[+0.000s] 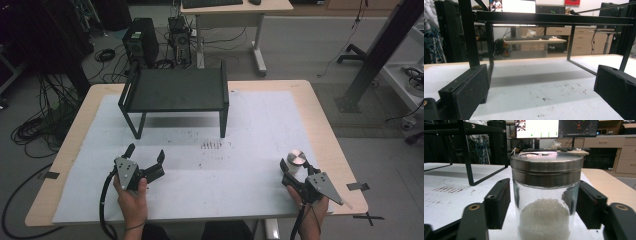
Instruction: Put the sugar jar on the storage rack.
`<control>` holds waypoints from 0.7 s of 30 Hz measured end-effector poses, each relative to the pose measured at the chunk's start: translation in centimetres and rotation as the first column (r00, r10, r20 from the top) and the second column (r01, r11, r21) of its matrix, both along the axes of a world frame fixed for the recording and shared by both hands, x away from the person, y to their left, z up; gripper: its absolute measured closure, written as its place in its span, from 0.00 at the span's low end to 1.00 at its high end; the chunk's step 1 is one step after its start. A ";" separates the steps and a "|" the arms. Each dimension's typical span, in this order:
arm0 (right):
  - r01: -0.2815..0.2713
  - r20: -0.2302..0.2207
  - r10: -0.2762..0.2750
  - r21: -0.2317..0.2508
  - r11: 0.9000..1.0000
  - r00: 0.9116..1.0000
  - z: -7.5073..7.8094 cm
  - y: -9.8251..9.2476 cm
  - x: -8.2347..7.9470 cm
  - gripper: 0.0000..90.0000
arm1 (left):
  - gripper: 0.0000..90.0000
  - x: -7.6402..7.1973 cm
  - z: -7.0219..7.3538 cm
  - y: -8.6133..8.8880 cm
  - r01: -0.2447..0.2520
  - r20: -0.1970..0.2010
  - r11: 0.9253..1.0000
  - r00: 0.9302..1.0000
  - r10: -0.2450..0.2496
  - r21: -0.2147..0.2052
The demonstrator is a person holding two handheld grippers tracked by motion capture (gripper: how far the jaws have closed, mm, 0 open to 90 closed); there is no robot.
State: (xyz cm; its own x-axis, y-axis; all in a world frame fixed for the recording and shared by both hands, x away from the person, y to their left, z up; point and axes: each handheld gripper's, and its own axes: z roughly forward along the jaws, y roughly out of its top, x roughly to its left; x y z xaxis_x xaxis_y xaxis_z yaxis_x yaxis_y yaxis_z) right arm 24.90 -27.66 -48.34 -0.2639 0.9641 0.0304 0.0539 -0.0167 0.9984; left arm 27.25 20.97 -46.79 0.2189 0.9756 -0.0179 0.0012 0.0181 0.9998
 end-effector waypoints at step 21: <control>0.020 -0.006 -0.020 -0.001 1.000 1.000 0.0 0.0 -0.1 0.49 | 0.00 0.0 0.0 0.0 0.000 0.001 1.000 1.000 0.000 0.000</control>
